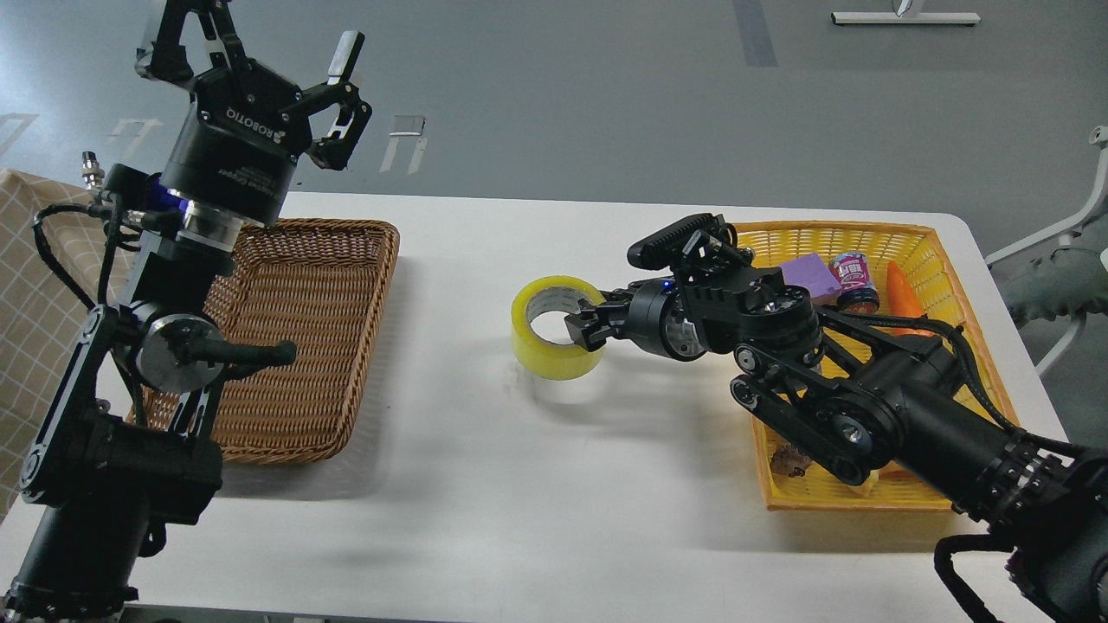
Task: Place and transfer tape with both arms
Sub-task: 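Lift the tape roll with the right gripper and carry it toward table center, then lower the tape roll onto the table and open the right gripper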
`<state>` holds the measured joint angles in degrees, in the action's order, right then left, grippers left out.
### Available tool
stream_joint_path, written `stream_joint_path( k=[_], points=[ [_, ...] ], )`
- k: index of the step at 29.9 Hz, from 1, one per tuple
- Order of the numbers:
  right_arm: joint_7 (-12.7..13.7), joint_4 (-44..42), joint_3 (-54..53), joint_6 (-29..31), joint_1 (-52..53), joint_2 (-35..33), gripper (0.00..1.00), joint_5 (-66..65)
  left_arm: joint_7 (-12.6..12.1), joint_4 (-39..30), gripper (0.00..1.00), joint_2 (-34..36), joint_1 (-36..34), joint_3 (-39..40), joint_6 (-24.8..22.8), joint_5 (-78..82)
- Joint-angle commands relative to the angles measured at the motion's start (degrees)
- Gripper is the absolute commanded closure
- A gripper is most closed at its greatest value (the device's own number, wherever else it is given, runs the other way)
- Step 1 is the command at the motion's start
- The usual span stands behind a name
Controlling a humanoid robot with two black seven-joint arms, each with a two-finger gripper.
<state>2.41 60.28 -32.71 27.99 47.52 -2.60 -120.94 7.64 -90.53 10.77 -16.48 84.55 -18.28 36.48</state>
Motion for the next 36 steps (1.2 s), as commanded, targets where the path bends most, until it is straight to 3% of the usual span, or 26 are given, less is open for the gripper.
stream_joint_path(
  k=[1,36],
  points=[
    [0.14,0.10,0.02,0.01,-0.76,0.58,0.94,0.01,0.00,0.01,0.02,0.39,0.04,0.00,0.00,0.00],
    [1.64,1.42,1.25,0.01,-3.92,0.84,0.83,0.44,0.09,0.18,0.02,0.83,1.18,0.61,-0.09,-0.09]
  ],
)
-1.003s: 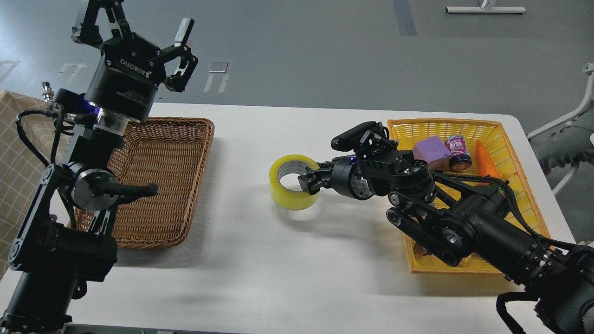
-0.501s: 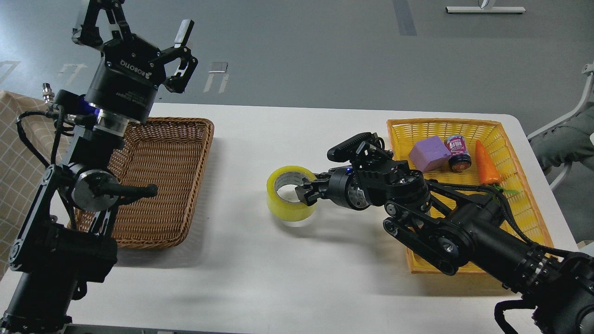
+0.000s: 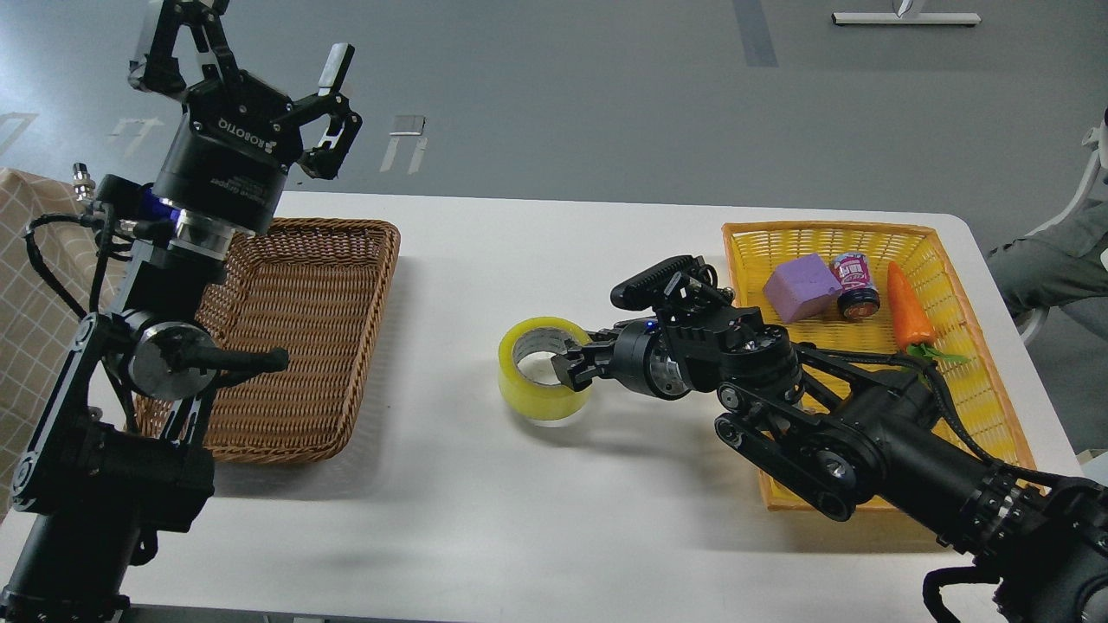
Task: Place and transfer tape with both arms
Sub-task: 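Lower the tape roll onto the table and open the right gripper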
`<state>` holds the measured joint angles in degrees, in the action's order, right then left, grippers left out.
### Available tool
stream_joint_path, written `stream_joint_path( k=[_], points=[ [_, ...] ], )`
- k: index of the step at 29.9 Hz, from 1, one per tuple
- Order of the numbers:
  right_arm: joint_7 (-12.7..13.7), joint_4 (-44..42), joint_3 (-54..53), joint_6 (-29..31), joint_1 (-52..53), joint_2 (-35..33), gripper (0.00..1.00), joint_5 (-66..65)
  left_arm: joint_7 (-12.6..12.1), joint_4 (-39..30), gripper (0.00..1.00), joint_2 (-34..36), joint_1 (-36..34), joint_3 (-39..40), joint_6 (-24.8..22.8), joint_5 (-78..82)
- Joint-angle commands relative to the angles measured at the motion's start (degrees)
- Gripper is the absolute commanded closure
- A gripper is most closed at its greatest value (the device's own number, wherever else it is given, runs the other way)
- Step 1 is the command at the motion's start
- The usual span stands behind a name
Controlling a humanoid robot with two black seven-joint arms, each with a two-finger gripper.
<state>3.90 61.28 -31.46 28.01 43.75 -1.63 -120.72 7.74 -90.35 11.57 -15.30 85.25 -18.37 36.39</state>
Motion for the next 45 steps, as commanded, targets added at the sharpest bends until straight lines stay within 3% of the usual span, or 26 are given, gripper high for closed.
stream_joint_path(
  k=[1,20,27,33,37,38,40,45],
  points=[
    [0.14,0.77,0.00,-0.01,-0.59,-0.13,0.83,0.13,0.00,0.00,0.02,0.03,0.01,-0.08,0.00,-0.01],
    [0.14,2.18,0.00,-0.01,-2.26,-0.48,0.73,0.31,0.00,0.00,0.02,0.82,0.01,0.53,0.00,-0.01],
    [0.14,2.88,-0.35,-0.01,-3.14,-0.66,0.58,0.48,-0.01,0.00,0.02,0.91,0.09,1.15,0.00,-0.01],
    [-0.03,3.23,-0.79,-0.01,-3.14,-1.01,0.55,0.66,-0.09,0.00,0.02,1.09,0.01,1.24,0.00,-0.01],
    [-0.03,3.24,-4.30,-0.01,-3.05,-1.10,0.41,0.66,-0.09,0.00,0.02,1.26,0.10,1.24,0.00,-0.01],
    [-0.03,3.32,-5.79,-0.01,-3.05,-1.10,0.25,0.66,-0.01,0.00,0.02,1.26,0.10,1.24,0.00,-0.01],
    [0.05,3.67,-7.64,-0.01,-3.05,-1.10,0.04,0.74,0.00,0.00,0.02,1.26,0.10,1.24,0.00,-0.01],
    [0.05,6.66,-15.91,-0.01,-3.05,-1.36,0.00,0.92,0.00,0.00,0.02,1.26,0.10,1.59,0.00,-0.09]
  ],
)
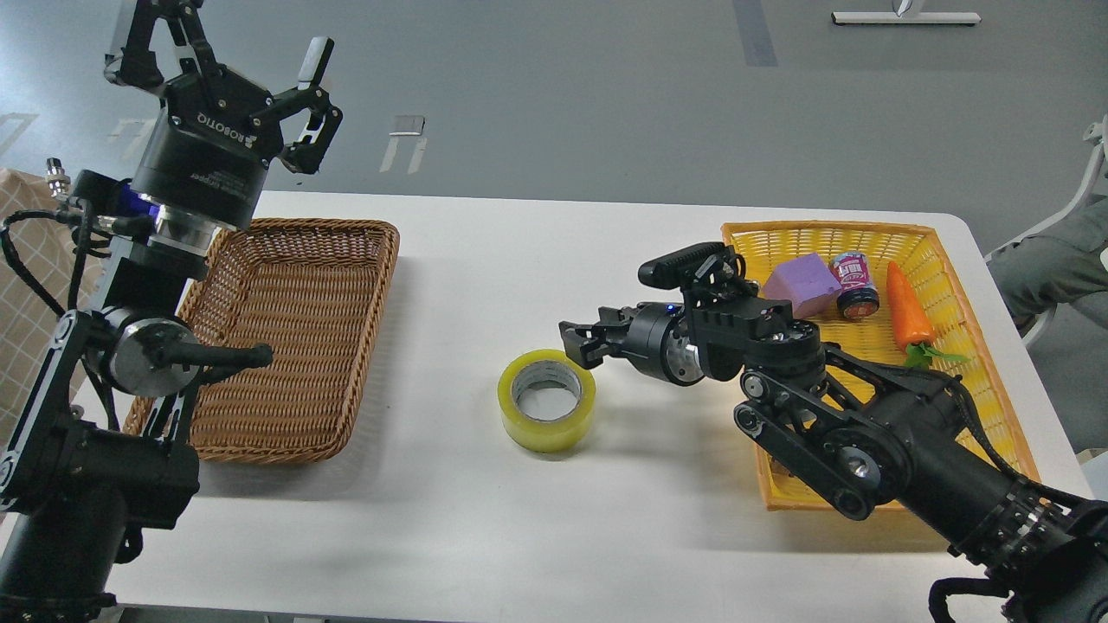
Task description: Place and transfer tape with both arms
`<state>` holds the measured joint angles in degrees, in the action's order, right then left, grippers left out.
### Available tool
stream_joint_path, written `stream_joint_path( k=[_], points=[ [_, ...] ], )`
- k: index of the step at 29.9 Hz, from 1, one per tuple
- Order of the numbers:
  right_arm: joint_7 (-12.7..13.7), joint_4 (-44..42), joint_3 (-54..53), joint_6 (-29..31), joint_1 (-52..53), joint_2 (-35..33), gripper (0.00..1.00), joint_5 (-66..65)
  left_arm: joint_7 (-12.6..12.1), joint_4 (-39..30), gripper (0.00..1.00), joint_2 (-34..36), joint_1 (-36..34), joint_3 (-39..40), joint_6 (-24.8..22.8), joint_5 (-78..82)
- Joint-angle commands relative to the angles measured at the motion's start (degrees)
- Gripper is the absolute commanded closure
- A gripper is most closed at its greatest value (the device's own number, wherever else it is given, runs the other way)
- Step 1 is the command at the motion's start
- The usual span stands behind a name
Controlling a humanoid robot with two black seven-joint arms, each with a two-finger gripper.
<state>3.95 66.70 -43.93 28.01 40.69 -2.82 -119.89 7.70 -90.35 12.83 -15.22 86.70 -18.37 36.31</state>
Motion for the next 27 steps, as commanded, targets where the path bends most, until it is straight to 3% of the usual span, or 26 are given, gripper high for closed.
stream_joint_path(
  k=[1,9,20,27],
  points=[
    [0.01,2.19,-5.88,-0.01,-0.09,-0.78,0.00,0.27,0.03,0.00,0.02,0.00,0.01,0.13,0.00,-0.01],
    [0.09,9.23,-12.14,-0.01,-0.70,-10.10,0.00,15.02,0.03,0.00,0.02,0.00,0.10,0.04,-0.09,-0.01],
    [0.18,16.44,-28.49,-0.01,-8.08,-12.91,0.00,42.63,-0.50,-0.18,0.02,0.36,0.36,-0.22,-0.35,-0.01],
    [-0.08,20.99,-38.22,-0.01,-14.48,-9.94,0.00,58.42,-1.38,-0.27,0.02,0.88,0.36,0.13,0.09,-0.27]
  ],
)
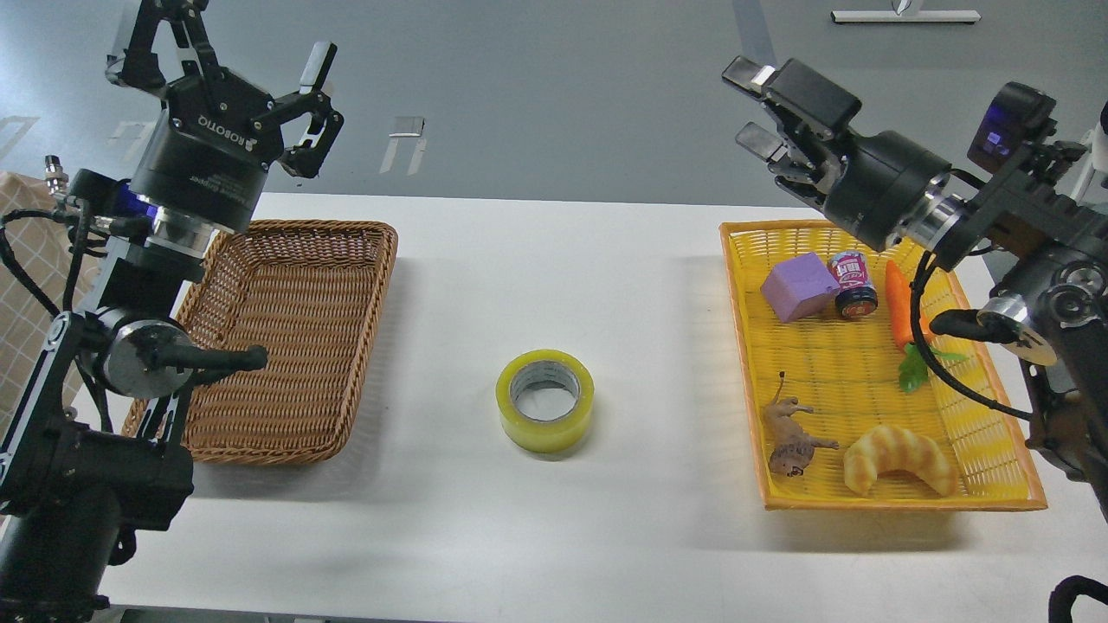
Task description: Place and transfer tape with both arms
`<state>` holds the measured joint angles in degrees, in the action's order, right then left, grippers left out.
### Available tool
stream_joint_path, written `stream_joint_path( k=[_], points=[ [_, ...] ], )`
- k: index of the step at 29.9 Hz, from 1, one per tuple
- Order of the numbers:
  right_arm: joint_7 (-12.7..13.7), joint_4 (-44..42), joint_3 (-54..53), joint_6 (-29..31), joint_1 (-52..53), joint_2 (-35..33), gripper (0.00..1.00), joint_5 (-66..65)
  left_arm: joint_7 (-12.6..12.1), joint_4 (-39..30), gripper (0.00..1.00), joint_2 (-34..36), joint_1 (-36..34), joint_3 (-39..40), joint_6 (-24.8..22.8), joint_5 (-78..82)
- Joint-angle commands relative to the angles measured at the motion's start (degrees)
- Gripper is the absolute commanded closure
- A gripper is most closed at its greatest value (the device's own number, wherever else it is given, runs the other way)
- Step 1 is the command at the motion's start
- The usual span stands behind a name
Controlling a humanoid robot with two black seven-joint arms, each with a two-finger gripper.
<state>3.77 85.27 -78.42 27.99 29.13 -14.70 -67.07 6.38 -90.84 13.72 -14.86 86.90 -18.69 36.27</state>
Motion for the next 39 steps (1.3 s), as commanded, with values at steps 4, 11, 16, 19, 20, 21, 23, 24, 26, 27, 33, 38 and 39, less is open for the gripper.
stream_joint_path(
  k=[4,11,16,19,20,21,23,24,26,27,33,38,39],
  points=[
    [0.10,8.51,-9.81,-3.38,-6.11,5.82,0.00,9.15,0.39,-0.39,0.02,-0.10,1.50,-0.06,0.15,-0.15],
    [-0.26,7.11,-14.38,-6.54,-6.55,13.45,0.00,9.68,-0.14,-1.80,0.02,0.08,2.30,0.12,0.76,-0.50],
    [-0.34,7.19,-14.56,-6.98,-6.46,14.70,0.00,9.59,0.92,-2.06,0.02,-0.01,2.47,0.91,0.23,-0.68],
    [-0.34,7.63,-14.83,-8.73,-6.63,14.70,0.00,9.59,0.48,-2.06,0.02,-0.27,2.12,0.38,0.41,-1.11],
    [-0.34,7.72,-15.26,-10.39,-6.72,14.70,0.00,9.68,0.74,-1.97,0.02,-0.62,2.03,0.29,0.41,-1.11],
    [-0.34,7.81,-15.79,-11.37,-6.72,14.70,0.00,9.85,0.91,-1.71,0.02,-0.71,1.94,0.47,0.50,-1.20],
    [-0.34,7.89,-16.32,-11.55,-6.72,14.70,0.00,10.03,0.92,-1.36,0.02,-0.71,1.86,0.38,1.02,-1.29],
    [-0.34,7.98,-16.41,-11.64,-6.63,14.70,0.00,9.94,0.92,-1.18,0.02,-0.71,1.94,0.29,1.03,-1.29],
    [-0.34,8.16,-16.41,-11.64,-6.63,14.70,0.00,10.03,0.83,-0.48,0.02,-0.80,1.60,0.47,1.29,-1.20],
    [-0.34,8.25,-16.41,-11.73,-6.72,14.70,0.00,9.94,0.65,-0.39,0.02,-0.80,1.24,0.29,1.55,-1.20],
    [-0.35,8.42,-16.41,-12.17,-6.72,14.70,0.00,9.94,-1.01,0.31,0.02,2.71,-4.90,-3.04,7.79,-0.24],
    [-0.43,9.04,-16.24,-12.17,-6.98,14.70,0.00,9.86,-2.42,0.66,0.02,10.09,-6.58,-11.21,10.33,8.61],
    [-0.43,9.12,-16.15,-12.17,-7.16,14.70,0.00,9.86,-2.68,0.66,0.02,10.88,-6.93,-12.44,11.30,11.60]
  ],
)
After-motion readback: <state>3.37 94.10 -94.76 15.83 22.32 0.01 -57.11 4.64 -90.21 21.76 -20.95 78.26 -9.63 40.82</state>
